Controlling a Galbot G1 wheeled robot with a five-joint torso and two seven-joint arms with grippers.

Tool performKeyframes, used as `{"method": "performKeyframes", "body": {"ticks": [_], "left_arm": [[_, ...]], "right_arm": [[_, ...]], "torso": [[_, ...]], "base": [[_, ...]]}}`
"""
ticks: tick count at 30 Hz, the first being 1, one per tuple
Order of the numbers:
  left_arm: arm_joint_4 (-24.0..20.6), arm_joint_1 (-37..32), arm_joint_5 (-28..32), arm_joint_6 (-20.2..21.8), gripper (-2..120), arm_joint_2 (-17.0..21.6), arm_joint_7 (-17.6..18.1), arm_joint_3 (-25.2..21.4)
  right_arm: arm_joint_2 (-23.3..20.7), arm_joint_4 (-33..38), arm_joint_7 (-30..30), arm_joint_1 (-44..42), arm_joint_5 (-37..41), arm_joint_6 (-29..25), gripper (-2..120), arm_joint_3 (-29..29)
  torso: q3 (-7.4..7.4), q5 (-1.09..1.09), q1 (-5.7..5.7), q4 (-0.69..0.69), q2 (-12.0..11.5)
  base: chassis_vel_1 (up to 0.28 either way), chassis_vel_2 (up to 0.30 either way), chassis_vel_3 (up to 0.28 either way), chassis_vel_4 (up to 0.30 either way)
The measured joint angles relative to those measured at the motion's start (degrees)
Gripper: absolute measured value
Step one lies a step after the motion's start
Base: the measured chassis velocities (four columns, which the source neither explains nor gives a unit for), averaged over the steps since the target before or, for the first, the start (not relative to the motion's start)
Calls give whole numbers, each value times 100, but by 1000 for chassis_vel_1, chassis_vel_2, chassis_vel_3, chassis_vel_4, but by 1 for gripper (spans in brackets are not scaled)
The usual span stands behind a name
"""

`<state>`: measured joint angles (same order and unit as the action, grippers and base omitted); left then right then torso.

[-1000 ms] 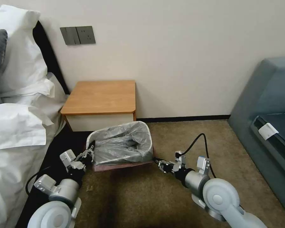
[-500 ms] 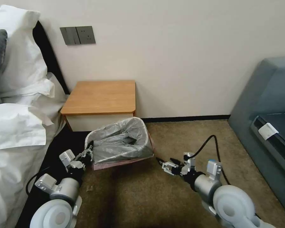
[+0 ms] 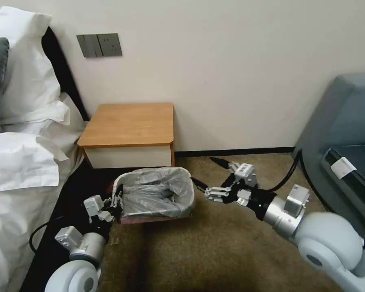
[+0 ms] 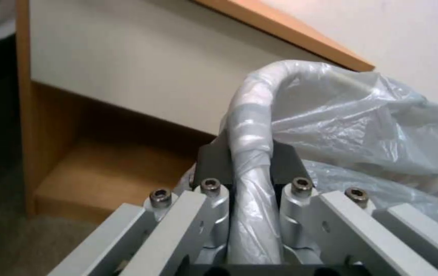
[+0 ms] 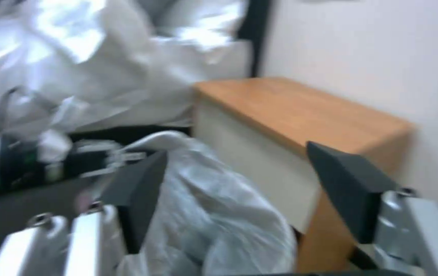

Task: Pick up the garbage bag from the table and place it over the trash can.

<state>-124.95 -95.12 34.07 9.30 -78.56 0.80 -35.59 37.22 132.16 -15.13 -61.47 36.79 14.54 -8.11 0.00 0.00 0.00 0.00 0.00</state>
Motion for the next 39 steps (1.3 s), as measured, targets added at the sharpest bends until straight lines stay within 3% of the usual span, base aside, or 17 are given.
{"method": "performKeyframes", "body": {"ticks": [1,3,4,7,9,11,16,18,20,26,39], "left_arm": [[0,0,0,0,9,0,0,0],[3,-43,-278,-132,9,0,-89,47],[3,-43,-278,-132,9,0,-89,47],[3,-95,-628,-280,9,-13,-200,90],[-2,-101,-657,-287,9,-17,-205,96],[-56,-117,-764,-326,9,-46,-223,123],[-111,-128,-841,-346,9,-84,-228,126],[-151,-138,-857,-347,9,-95,-228,123],[-170,-147,-867,-353,9,-98,-228,120],[-207,-170,-870,-422,9,-115,-286,97],[-337,-195,-971,-445,9,-191,-341,174]], "right_arm": [[0,0,0,0,0,0,69,0],[16,-333,-451,966,-72,126,59,820],[16,-333,-451,966,-72,126,59,820],[288,-778,-799,2348,-159,383,44,1956],[332,-840,-835,2478,-182,393,44,2079],[724,-1218,-1038,3306,-395,481,29,2951],[1167,-1514,-1075,3799,-683,559,13,3606],[1348,-1638,-1011,3903,-805,615,2,3822],[1448,-1707,-988,3943,-911,677,0,3902],[1767,-2141,-1039,3999,-1787,738,0,4108],[2090,-2698,-1113,4050,-2566,826,0,4345]], "torso": [[0,0,0,0,0],[0,-2,0,1,0],[0,-2,0,1,0],[1,-2,0,2,0],[1,-4,0,2,0],[1,-1,0,1,-1],[0,-2,0,2,0],[0,-1,0,0,0],[0,0,0,0,0],[0,-1,0,0,0],[0,0,0,0,0]], "base": [[0,0,0,0],[0,0,0,0],[0,0,0,0],[0,0,0,0],[0,0,0,0],[0,0,0,0],[0,0,0,0],[0,0,0,0],[0,0,0,0],[0,0,0,0],[0,0,0,0]]}}
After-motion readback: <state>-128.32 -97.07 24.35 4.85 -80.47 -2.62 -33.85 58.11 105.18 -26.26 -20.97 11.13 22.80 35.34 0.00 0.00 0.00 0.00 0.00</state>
